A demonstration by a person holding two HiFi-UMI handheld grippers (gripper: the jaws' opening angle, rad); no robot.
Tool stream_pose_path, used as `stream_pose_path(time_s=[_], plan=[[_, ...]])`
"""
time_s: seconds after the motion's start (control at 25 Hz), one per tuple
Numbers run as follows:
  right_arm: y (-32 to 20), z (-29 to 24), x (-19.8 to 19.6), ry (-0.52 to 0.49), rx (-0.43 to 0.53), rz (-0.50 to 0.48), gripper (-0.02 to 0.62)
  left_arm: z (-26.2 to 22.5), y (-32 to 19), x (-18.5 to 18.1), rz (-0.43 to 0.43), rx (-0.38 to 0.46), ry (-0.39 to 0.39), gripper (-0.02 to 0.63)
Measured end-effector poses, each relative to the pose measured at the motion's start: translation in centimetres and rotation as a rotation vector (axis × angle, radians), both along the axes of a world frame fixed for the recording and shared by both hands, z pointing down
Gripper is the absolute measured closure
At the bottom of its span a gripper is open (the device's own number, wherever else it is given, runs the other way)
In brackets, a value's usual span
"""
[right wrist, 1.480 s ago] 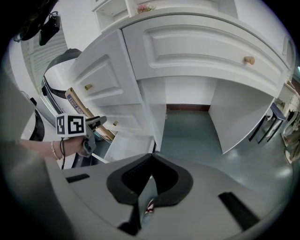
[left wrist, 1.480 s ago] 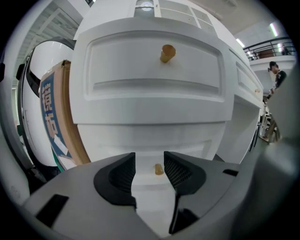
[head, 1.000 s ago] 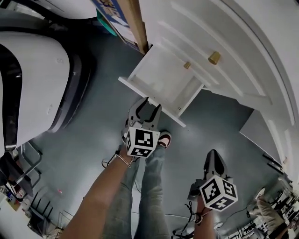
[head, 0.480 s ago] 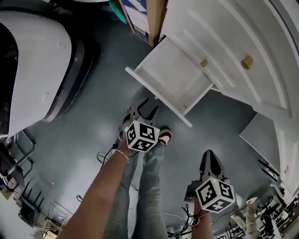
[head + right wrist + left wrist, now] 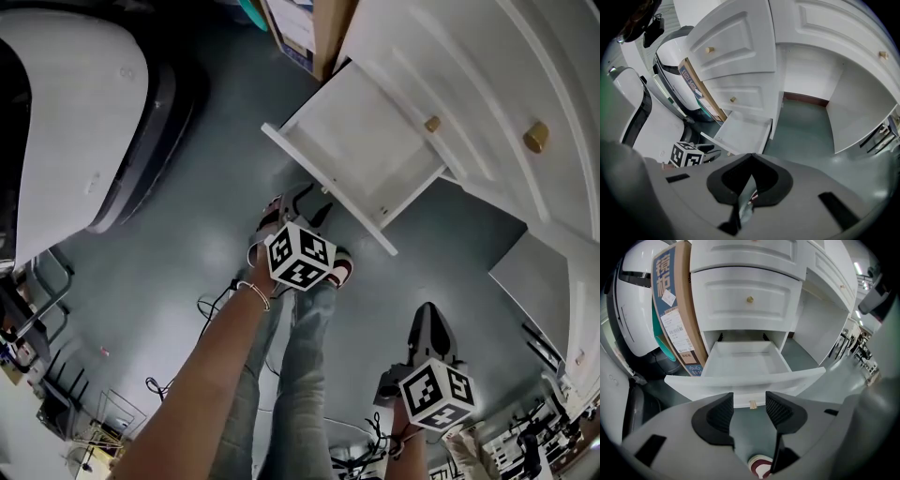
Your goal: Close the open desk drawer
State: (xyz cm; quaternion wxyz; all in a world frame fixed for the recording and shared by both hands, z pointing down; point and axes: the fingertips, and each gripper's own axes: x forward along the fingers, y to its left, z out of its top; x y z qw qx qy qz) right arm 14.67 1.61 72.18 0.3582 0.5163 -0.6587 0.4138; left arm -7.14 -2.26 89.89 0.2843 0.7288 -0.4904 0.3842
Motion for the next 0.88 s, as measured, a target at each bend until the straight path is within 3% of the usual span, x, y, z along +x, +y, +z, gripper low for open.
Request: stream_pose_path(time_s=[0.88], plan=[[-0.7, 0.2, 0.2, 0.0, -0.006, 0.019, 0.589, 0.3, -3.0, 1.1, -0.039, -0.002, 0.024, 0.382]])
